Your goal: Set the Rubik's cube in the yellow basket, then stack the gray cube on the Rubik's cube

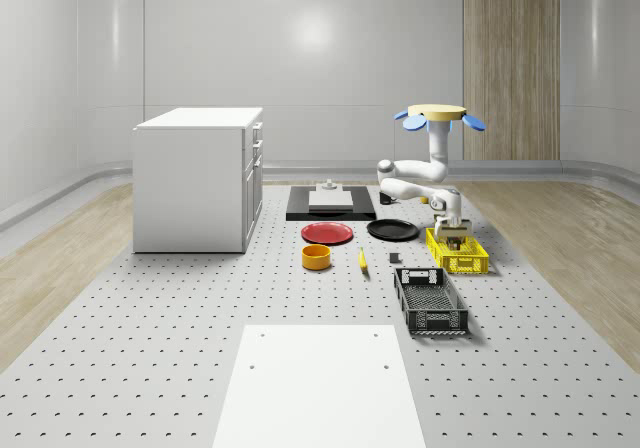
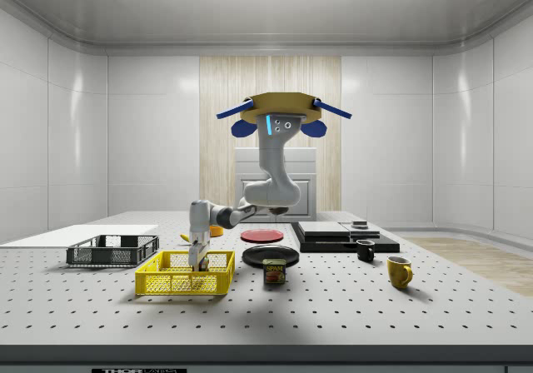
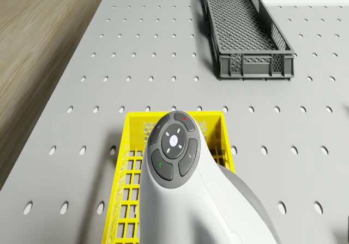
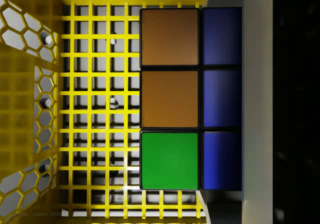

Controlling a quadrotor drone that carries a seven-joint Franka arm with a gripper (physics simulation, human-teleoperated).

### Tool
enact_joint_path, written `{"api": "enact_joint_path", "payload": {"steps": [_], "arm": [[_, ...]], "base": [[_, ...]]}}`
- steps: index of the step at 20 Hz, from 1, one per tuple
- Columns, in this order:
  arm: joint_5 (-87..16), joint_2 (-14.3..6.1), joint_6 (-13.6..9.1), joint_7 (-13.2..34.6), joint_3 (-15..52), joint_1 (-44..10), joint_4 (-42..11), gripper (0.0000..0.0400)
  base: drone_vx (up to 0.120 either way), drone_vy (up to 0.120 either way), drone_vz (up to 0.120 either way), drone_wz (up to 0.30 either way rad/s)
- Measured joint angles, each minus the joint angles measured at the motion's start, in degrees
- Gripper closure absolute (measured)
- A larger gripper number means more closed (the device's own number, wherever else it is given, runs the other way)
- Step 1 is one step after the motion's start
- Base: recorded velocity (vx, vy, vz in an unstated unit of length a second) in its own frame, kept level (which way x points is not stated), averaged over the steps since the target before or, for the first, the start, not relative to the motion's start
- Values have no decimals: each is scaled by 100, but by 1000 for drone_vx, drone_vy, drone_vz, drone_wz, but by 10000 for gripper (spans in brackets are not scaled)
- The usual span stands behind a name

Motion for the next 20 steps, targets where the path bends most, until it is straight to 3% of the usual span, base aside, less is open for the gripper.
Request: {"api": "enact_joint_path", "payload": {"steps": [4, 12, 20], "arm": [[-82, 17, 22, -4, -83, -13, 31, 35], [-29, 42, -34, -13, -16, 15, 1, 5], [-28, 63, -60, -20, -8, 27, -4, 1]], "base": [[0, 0, 0, 0], [0, 0, 120, 0], [0, -120, 120, 0]]}}
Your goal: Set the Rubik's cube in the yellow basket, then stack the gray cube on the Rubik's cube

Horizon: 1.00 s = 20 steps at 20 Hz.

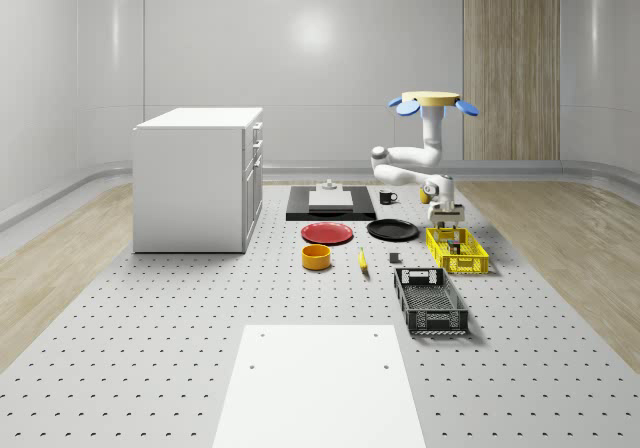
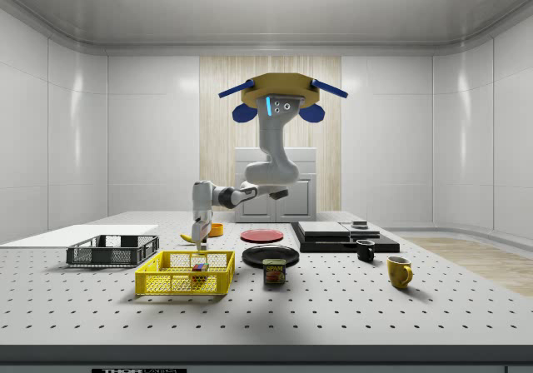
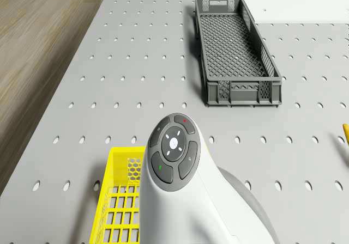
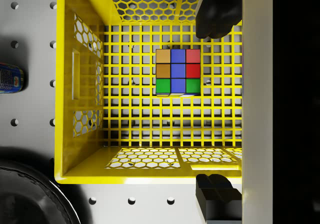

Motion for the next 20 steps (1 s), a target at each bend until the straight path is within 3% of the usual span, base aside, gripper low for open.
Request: {"api": "enact_joint_path", "payload": {"steps": [14, 20], "arm": [[-12, 32, -31, -11, -2, 15, -3, 0], [-18, 44, -42, -15, -4, 20, -4, 0]], "base": [[109, -120, 11, 0], [7, -120, -7, 0]]}}
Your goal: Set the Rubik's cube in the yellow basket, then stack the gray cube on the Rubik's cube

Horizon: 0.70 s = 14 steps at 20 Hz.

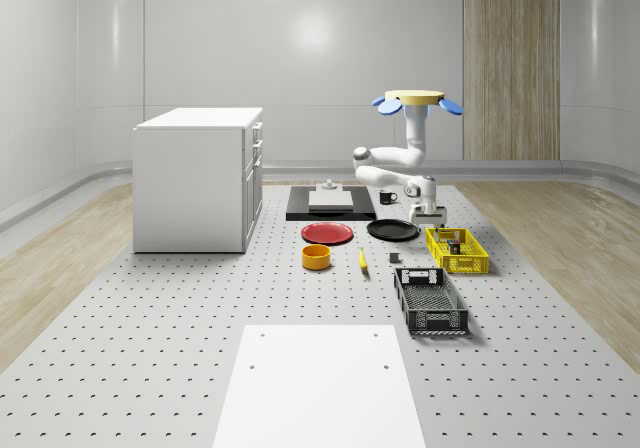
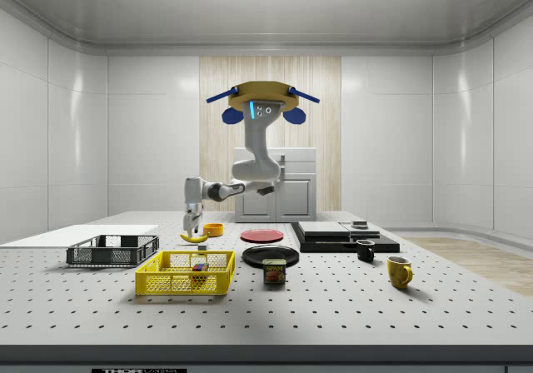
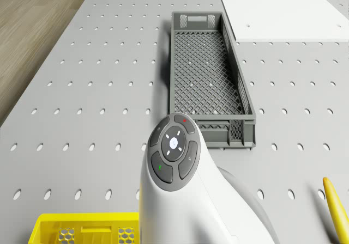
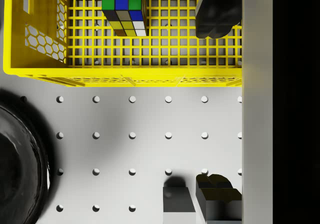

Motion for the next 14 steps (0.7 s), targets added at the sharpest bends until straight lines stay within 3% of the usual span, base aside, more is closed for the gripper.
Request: {"api": "enact_joint_path", "payload": {"steps": [6, 10, 14], "arm": [[-5, 11, -10, -4, -1, 5, -1, 0], [-8, 18, -17, -6, -2, 8, -1, 0], [-11, 24, -23, -8, -3, 11, -2, 0]], "base": [[0, -120, -120, 0], [0, -120, -20, 0], [0, -120, -90, 0]]}}
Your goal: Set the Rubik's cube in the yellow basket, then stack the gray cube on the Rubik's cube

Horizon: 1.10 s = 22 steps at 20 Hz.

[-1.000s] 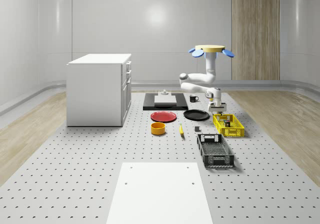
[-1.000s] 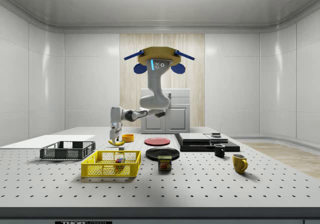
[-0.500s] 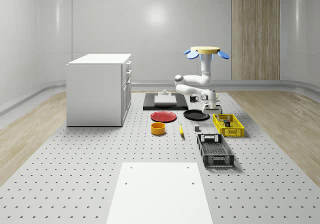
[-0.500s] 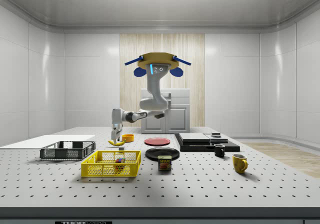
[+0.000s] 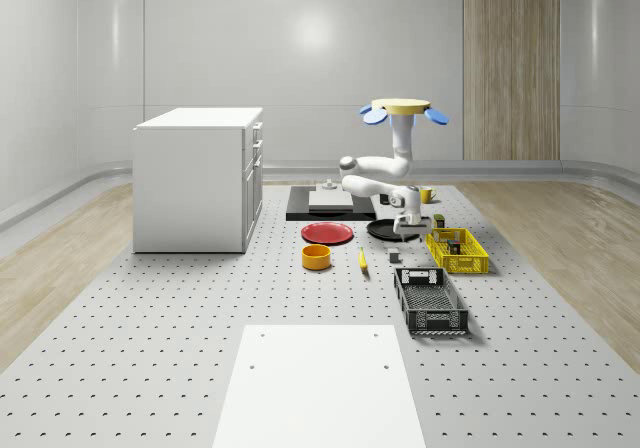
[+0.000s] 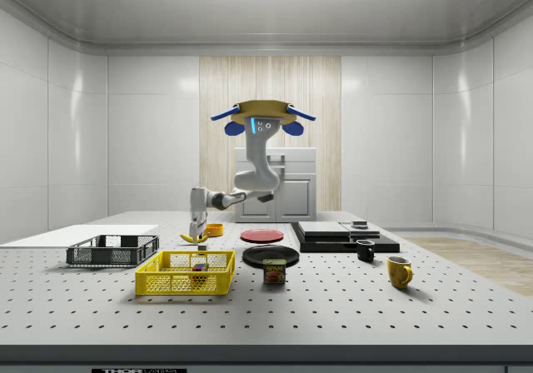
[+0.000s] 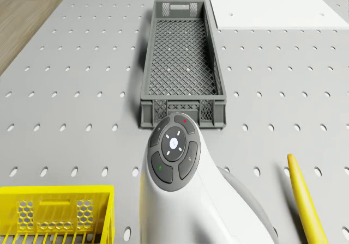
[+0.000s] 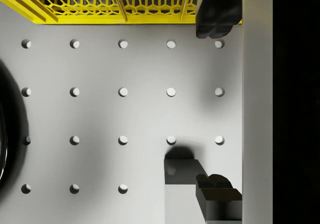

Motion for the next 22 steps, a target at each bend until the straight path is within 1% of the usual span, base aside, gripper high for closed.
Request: {"api": "enact_joint_path", "payload": {"steps": [4, 6, 14, 19, 22], "arm": [[-3, 6, -6, -2, -1, 3, 0, 0], [-4, 9, -9, -3, -1, 4, -1, 0], [-9, 20, -19, -7, -3, 9, -2, 0], [-32, 27, -15, -9, -25, 7, 6, 0], [-161, 33, 44, -13, -162, -19, 60, 0]], "base": [[0, -120, 0, 0], [0, -120, -120, 0], [0, -120, 0, 0], [0, -16, 0, 0], [0, 0, 0, 0]]}}
